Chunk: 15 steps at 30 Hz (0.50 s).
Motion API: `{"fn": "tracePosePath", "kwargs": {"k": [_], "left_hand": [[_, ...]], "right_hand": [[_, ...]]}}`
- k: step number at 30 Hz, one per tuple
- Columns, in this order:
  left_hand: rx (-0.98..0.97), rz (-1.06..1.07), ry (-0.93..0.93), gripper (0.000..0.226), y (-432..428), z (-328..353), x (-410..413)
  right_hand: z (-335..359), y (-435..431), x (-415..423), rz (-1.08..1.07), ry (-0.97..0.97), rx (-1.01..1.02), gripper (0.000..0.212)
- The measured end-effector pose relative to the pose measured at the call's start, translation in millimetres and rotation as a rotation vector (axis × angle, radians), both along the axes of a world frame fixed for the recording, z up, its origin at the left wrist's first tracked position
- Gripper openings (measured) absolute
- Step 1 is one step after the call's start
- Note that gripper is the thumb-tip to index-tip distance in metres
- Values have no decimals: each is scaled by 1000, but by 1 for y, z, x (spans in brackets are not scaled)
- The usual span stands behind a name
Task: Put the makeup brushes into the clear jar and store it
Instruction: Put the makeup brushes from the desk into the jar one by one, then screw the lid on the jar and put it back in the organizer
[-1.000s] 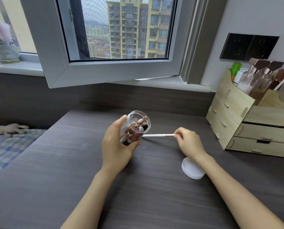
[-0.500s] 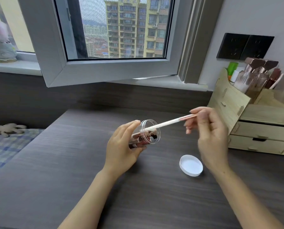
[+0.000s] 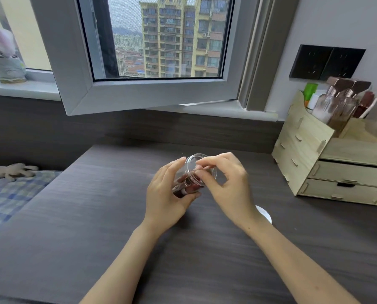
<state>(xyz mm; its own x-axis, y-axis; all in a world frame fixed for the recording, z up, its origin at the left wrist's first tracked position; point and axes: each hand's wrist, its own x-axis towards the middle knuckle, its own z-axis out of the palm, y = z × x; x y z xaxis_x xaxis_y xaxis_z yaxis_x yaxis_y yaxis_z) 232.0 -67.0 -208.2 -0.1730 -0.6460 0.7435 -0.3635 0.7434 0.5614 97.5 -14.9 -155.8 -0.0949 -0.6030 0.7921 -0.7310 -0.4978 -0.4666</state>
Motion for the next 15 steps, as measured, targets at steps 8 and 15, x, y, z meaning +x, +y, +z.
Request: {"fn": "tracePosePath", "kwargs": {"k": [8, 15], "left_hand": [[127, -24, 89, 82, 2, 0, -1], [325, -116, 248, 79, 4, 3, -3]], "right_hand": [[4, 24, -88, -200, 480, 832, 46], [-22, 51, -112, -158, 544, 1150, 75]]}}
